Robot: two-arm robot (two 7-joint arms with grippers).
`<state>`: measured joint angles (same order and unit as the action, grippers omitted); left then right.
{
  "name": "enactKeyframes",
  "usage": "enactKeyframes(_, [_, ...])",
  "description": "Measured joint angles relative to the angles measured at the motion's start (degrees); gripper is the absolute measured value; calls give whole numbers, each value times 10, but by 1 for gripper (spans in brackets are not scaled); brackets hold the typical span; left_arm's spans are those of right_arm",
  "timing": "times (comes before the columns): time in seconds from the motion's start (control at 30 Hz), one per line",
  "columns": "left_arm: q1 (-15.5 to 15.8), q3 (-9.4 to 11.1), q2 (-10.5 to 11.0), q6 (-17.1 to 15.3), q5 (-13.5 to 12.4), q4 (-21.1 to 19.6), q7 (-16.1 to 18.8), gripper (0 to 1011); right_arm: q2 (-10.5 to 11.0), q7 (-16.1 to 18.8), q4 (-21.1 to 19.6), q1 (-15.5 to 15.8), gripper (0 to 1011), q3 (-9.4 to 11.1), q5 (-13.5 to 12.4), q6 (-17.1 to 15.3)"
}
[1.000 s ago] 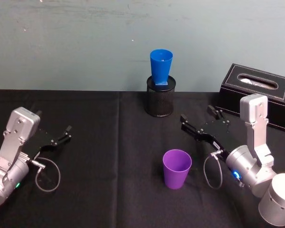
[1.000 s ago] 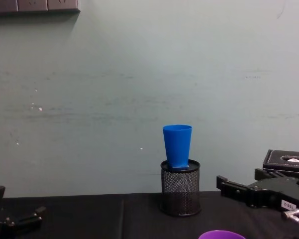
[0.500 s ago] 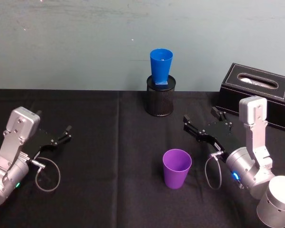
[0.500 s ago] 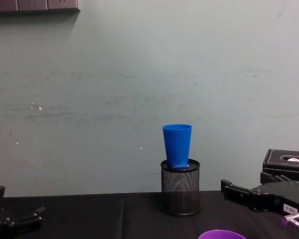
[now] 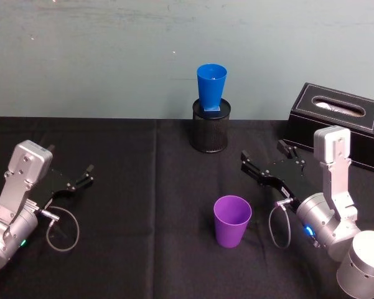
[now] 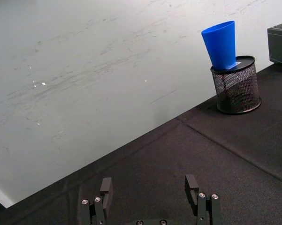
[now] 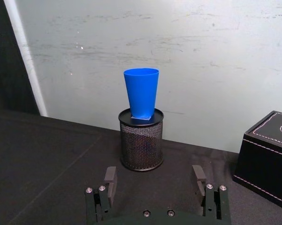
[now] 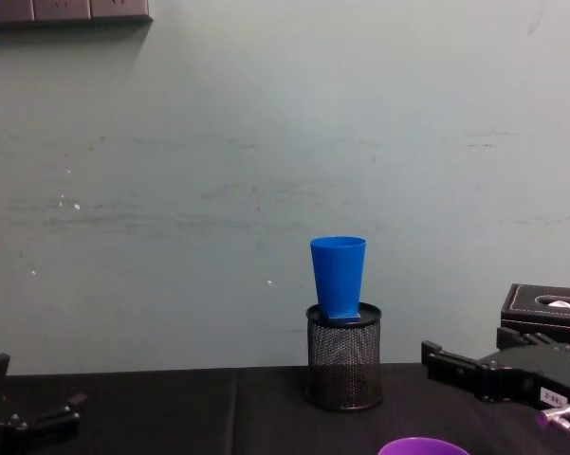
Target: Pick up one cup with a gripper and tap it against the other cup.
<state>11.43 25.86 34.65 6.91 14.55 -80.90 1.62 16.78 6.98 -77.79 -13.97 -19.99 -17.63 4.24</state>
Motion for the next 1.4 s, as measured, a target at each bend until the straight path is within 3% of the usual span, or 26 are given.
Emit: enactKeyframes(1.4, [0, 0, 0, 0, 0, 0, 0, 1011, 0, -1, 0, 0, 1000, 0, 0, 0])
